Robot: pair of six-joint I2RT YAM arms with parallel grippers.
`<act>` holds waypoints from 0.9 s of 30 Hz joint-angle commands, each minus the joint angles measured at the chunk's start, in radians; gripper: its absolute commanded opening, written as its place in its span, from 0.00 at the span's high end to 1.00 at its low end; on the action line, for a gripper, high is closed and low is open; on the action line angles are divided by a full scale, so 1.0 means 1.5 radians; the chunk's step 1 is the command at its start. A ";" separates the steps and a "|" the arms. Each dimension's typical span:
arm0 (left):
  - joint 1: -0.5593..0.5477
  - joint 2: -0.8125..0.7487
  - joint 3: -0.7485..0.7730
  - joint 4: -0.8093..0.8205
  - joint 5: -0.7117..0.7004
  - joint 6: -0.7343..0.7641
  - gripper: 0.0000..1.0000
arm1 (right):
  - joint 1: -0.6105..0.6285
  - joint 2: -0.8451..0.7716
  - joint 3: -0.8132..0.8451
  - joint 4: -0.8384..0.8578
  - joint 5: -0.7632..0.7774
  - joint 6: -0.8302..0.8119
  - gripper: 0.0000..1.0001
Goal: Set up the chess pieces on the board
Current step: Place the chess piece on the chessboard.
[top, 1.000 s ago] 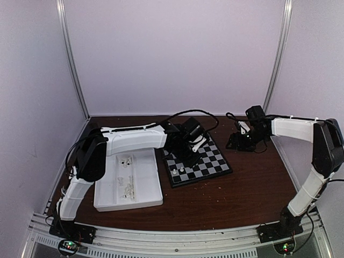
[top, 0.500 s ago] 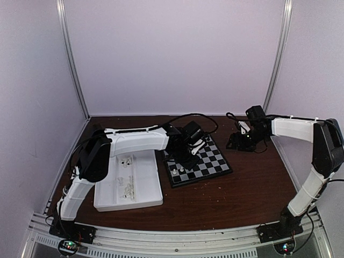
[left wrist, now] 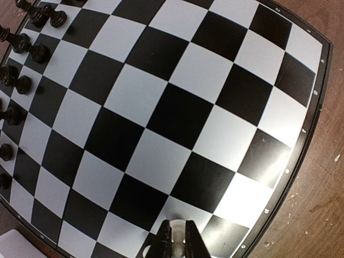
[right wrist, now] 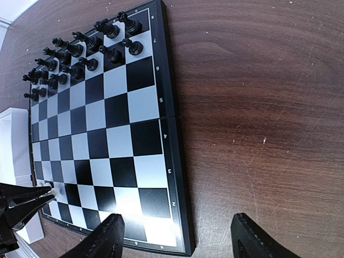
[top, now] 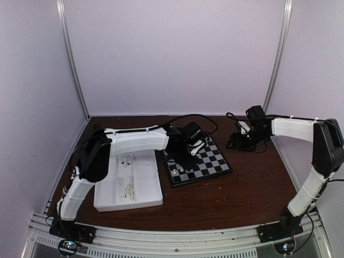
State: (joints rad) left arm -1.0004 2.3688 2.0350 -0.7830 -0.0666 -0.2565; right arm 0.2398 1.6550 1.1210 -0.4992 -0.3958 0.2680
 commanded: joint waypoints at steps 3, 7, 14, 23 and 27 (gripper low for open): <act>0.004 0.003 0.012 0.001 0.007 0.000 0.90 | -0.003 -0.001 0.007 0.008 -0.002 -0.005 0.29; 0.003 0.005 0.012 0.003 0.011 -0.001 0.83 | -0.003 -0.003 0.007 0.008 -0.001 -0.005 0.29; 0.003 0.005 0.028 0.005 0.024 -0.001 0.63 | -0.003 -0.006 0.007 0.007 -0.001 -0.005 0.29; 0.003 -0.084 -0.007 0.009 -0.013 0.001 0.61 | -0.004 -0.009 0.007 0.005 0.001 -0.004 0.29; 0.004 -0.122 -0.033 0.009 -0.026 -0.005 0.62 | -0.004 -0.010 0.008 0.005 -0.002 -0.003 0.29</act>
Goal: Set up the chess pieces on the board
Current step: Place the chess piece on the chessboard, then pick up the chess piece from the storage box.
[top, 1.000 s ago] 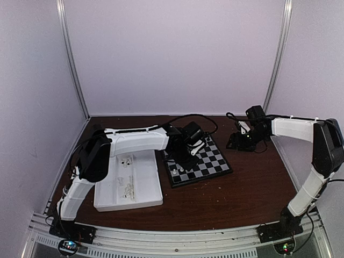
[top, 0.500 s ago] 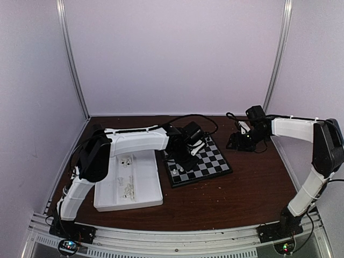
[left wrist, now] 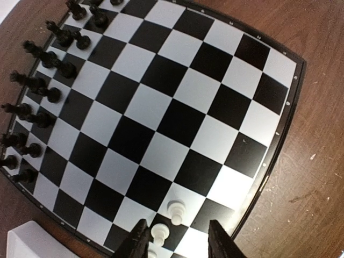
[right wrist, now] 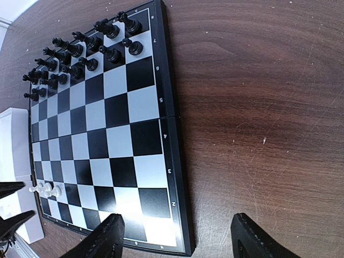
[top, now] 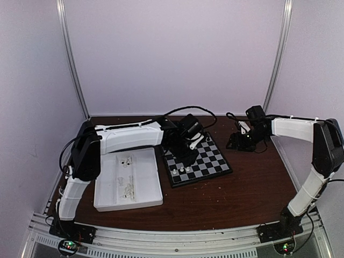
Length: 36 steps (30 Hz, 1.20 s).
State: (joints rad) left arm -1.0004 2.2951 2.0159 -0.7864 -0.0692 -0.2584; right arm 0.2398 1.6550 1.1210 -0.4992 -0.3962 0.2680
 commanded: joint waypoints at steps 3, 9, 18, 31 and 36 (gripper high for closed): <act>0.008 -0.114 -0.056 0.005 -0.074 -0.024 0.66 | -0.004 -0.014 0.007 0.004 0.002 -0.005 0.29; 0.051 -0.228 -0.228 -0.009 -0.152 -0.104 0.74 | -0.004 -0.016 0.005 0.001 0.005 -0.006 0.29; 0.154 -0.409 -0.494 0.011 -0.151 -0.210 0.78 | -0.004 -0.011 0.004 0.012 -0.007 0.001 0.29; 0.180 -0.465 -0.611 -0.025 -0.116 -0.310 0.79 | -0.004 -0.024 0.006 0.009 -0.006 0.006 0.29; 0.180 -0.463 -0.632 -0.022 -0.108 -0.375 0.79 | -0.004 -0.030 0.006 0.009 -0.007 0.006 0.29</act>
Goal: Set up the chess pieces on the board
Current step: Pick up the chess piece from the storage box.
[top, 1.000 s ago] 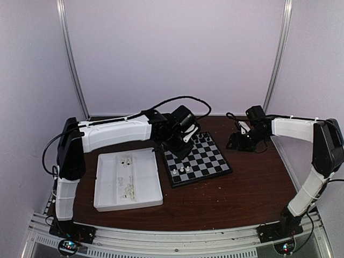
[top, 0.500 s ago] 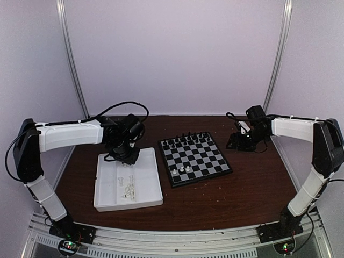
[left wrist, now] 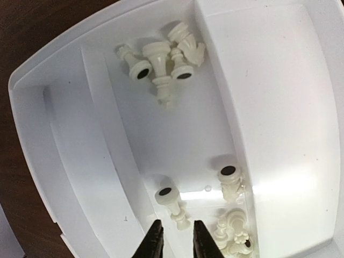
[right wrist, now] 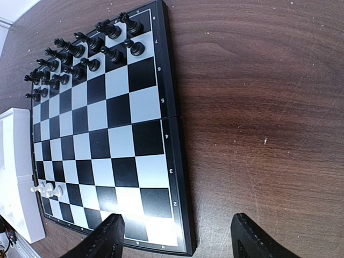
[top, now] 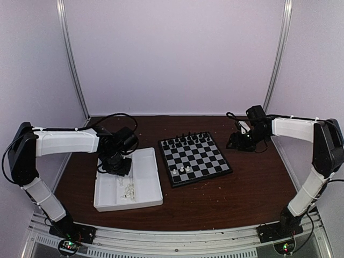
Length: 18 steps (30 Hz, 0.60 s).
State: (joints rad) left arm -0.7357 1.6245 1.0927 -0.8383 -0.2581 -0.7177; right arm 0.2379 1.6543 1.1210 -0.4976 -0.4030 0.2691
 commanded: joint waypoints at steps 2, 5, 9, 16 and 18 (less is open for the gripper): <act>0.004 -0.009 -0.030 0.029 0.028 -0.096 0.81 | -0.003 -0.031 0.005 0.008 -0.004 0.007 0.29; 0.004 0.003 -0.048 0.056 0.034 -0.124 0.80 | -0.003 -0.033 0.003 0.012 -0.009 0.009 0.29; 0.003 0.013 -0.058 0.074 0.037 -0.139 0.79 | -0.003 -0.039 -0.001 0.012 -0.009 0.006 0.29; -0.016 0.022 -0.048 0.088 0.078 -0.087 0.78 | -0.003 -0.040 -0.002 0.015 -0.012 0.006 0.29; -0.026 0.027 -0.042 0.078 0.076 -0.076 0.80 | -0.003 -0.040 -0.002 0.016 -0.013 0.007 0.29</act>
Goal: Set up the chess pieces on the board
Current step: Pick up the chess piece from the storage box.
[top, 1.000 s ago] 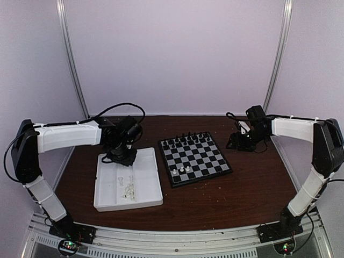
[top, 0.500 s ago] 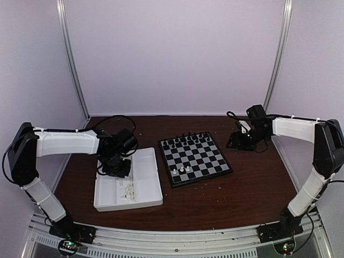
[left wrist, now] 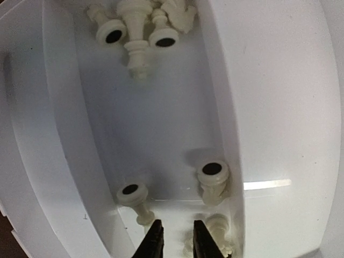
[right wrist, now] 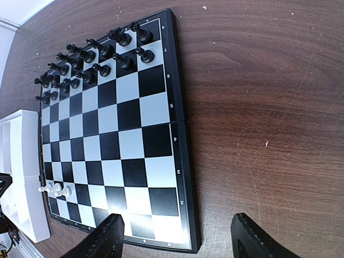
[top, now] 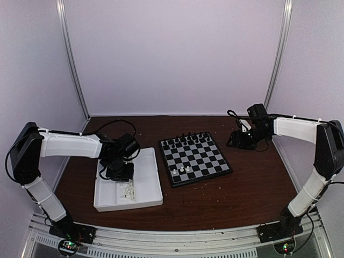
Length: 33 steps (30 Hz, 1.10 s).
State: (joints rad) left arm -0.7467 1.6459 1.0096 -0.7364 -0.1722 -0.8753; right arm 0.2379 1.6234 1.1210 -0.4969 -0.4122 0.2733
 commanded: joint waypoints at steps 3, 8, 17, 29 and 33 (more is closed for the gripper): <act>-0.022 0.033 0.021 -0.011 0.019 0.031 0.84 | -0.003 -0.021 -0.004 0.016 -0.007 0.003 0.29; -0.024 0.049 0.020 -0.019 0.023 0.029 0.85 | -0.003 -0.024 -0.008 0.017 -0.008 0.003 0.29; -0.024 0.063 0.024 -0.020 0.033 0.037 0.84 | -0.003 -0.027 -0.008 0.018 -0.010 0.004 0.29; -0.024 0.037 0.010 -0.023 0.021 0.029 0.94 | -0.003 -0.031 -0.009 0.019 -0.011 0.005 0.29; -0.025 0.010 0.027 -0.043 -0.007 0.038 0.95 | -0.003 -0.038 -0.007 0.016 -0.016 0.008 0.29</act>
State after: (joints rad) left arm -0.7799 1.7199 1.0229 -0.7654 -0.1390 -0.8322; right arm 0.2379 1.6142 1.1206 -0.4820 -0.4229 0.2764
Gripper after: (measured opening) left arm 0.074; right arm 0.712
